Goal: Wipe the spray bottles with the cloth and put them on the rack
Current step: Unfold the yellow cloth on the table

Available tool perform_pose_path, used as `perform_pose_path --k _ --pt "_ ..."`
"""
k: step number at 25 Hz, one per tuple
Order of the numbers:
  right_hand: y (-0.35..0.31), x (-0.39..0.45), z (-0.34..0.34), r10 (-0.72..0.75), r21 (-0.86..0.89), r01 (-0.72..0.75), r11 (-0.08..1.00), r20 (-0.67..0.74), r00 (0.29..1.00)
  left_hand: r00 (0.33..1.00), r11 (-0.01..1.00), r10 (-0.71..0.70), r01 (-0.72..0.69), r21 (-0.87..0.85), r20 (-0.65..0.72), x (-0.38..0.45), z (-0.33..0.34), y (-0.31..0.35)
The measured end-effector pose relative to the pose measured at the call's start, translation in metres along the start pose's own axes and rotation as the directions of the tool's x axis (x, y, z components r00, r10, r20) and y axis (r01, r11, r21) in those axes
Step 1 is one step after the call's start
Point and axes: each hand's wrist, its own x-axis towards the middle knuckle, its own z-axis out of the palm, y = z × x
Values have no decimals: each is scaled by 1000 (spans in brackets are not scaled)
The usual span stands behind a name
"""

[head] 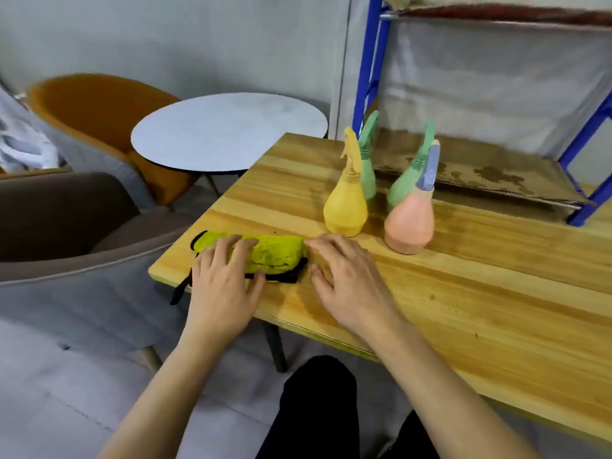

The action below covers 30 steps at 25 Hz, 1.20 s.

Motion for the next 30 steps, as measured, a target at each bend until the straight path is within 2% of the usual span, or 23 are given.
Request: perform_pose_path --k 2,5,7,10,13,18,21,26,30 --pt "-15 16 14 -89 -53 92 994 57 994 997 997 -77 77 7 1 -2 -7 -15" --pt "-25 34 38 -151 -112 181 977 236 960 995 997 -70 72 -29 74 -6 -4 -33" --pt "-24 32 45 -150 -144 198 970 288 946 995 996 -45 52 -67 93 -12 -2 -35" --pt "-14 20 36 -114 -183 160 970 243 963 994 994 -21 33 -108 106 -16 -1 -26" --pt "2 -1 18 -38 -224 70 972 147 988 984 987 68 -44 -152 162 -19 7 0" --pt "29 -49 -23 75 -324 -73 943 -4 997 964 978 202 -190 -88 172 -24 24 59" --pt "43 -79 -47 189 -327 -192 925 -40 981 916 935 324 -272 -227 236 -23 30 89" --pt "60 -116 -82 347 -271 -347 898 -50 936 831 877 460 -370 -306 313 -23 45 132" --pt "82 -126 -104 412 -84 -422 903 -107 905 747 794 588 -460 -397 310 -15 57 169"
